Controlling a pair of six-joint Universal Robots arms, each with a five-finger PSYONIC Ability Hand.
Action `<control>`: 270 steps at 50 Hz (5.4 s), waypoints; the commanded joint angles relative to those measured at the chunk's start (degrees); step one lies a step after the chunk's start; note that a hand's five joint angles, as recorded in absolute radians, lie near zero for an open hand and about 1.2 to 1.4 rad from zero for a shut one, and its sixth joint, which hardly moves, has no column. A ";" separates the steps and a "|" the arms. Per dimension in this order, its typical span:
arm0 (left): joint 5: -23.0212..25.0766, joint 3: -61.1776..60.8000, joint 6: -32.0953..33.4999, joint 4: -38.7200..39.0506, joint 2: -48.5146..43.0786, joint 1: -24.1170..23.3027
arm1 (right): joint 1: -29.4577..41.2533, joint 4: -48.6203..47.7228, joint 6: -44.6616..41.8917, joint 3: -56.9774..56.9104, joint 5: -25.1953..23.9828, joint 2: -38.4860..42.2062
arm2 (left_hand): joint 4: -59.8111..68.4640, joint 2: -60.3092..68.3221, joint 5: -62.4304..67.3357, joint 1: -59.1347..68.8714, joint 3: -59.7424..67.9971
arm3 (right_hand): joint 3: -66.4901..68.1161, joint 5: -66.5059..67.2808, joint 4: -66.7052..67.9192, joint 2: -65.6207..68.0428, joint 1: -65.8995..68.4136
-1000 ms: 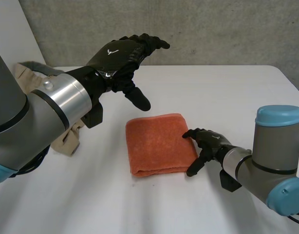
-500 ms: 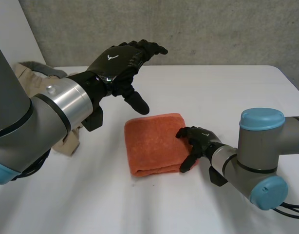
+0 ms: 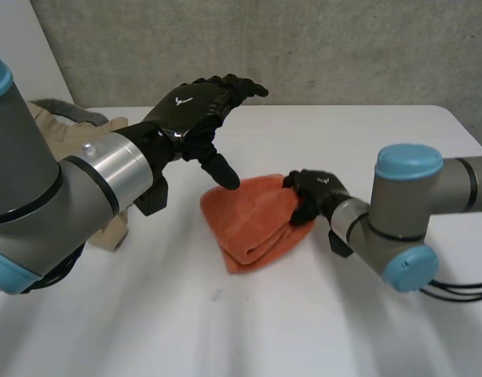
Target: Fold the laundry.
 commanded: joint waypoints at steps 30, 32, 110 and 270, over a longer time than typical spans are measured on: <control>-1.49 0.14 -0.08 0.49 -4.51 0.39 | -29.52 19.99 -16.87 -62.25 4.34 32.44 | -0.18 -0.25 -1.47 -0.51 -0.64 | -7.14 -6.55 -11.33 -7.99 18.85; -1.49 0.14 -0.08 0.49 -4.51 0.39 | -29.17 22.36 -17.13 -60.76 0.40 29.74 | -0.01 -0.08 -1.30 -0.34 -0.47 | -53.83 -53.23 -58.02 -54.68 -27.84; -1.58 -1.00 -0.17 0.93 -5.57 0.39 | -7.11 9.63 -13.45 -12.68 -0.34 4.49 | -0.01 -0.08 -1.30 -0.34 -0.47 | -53.83 -53.23 -58.02 -54.68 -27.84; 1.67 25.28 41.93 4.54 -43.18 29.30 | 4.06 3.30 -34.10 18.26 8.37 -20.03 | 1.83 1.76 0.54 1.50 1.37 | -53.83 -53.23 -58.02 -54.68 -27.84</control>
